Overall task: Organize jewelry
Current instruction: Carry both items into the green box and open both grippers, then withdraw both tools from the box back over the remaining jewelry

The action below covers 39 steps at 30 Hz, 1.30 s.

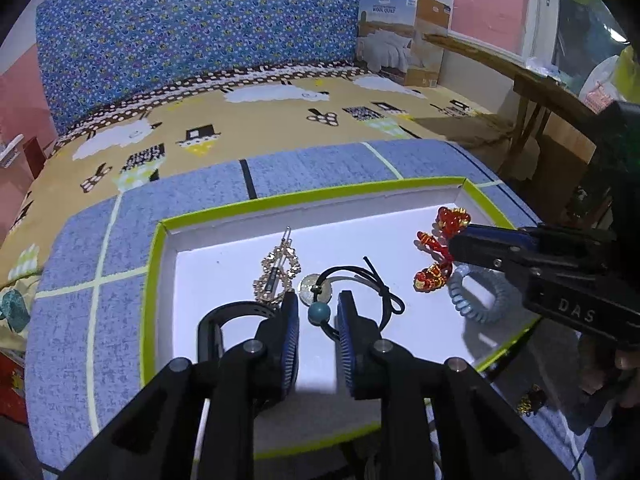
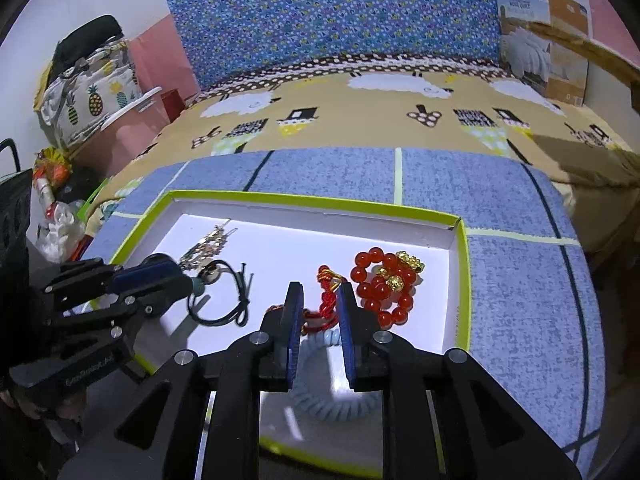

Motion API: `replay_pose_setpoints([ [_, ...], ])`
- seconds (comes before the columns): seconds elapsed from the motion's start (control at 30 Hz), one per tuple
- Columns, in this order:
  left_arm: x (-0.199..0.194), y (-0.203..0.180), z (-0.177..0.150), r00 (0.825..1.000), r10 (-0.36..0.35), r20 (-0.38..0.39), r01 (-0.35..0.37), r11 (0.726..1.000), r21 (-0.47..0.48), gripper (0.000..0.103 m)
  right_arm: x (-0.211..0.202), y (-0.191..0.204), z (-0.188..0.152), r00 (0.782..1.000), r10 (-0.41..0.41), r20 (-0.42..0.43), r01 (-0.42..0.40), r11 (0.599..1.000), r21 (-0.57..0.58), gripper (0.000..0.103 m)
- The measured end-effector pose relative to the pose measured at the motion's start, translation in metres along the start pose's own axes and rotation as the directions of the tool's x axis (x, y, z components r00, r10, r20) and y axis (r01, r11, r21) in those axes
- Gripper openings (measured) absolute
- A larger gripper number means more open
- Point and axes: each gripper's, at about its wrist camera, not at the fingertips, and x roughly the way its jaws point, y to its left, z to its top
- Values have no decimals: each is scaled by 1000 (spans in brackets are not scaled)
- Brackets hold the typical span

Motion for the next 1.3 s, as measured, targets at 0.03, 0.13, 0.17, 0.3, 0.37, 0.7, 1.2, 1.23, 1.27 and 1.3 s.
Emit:
replay_pose_setpoints([
  [0.03,-4,0,-1,1000,0,7,0,1000,-3,21,-4,1,-1,1000,0,7,0,1000,-5,18],
  [0.13,-20,0,-5,999,1,34,-1,1000,-7,21,-21,5,-6,999,9,33,-8,1000,-11,18],
  [0.17,-27,-1,-7,999,1,47,-1,1000,-6,21,-28,6,-10,999,14,43,-14,1000,-12,18],
  [0.3,-52,-3,-16,996,2,88,-1,1000,-15,21,-53,11,-24,997,21,76,-20,1000,-22,18],
  [0.37,-66,-4,-22,994,5,107,-3,1000,-20,21,-66,13,-33,996,23,92,-21,999,-25,18],
  [0.7,-120,-14,-65,985,19,172,-14,999,-28,21,-127,27,-84,987,29,158,-26,999,-21,18],
  [1.2,-169,-26,-126,979,48,200,-47,999,-10,21,-171,44,-141,983,13,181,-9,1000,-22,19],
  [1.23,-171,-27,-130,979,47,199,-46,999,-8,21,-172,45,-143,983,12,182,-8,1000,-24,19],
  [1.27,-172,-27,-133,979,48,199,-48,999,-6,21,-174,46,-145,983,11,182,-7,1000,-25,19],
  [1.3,-174,-27,-136,979,52,198,-52,999,-8,21,-175,47,-148,983,10,182,-5,1000,-27,19],
])
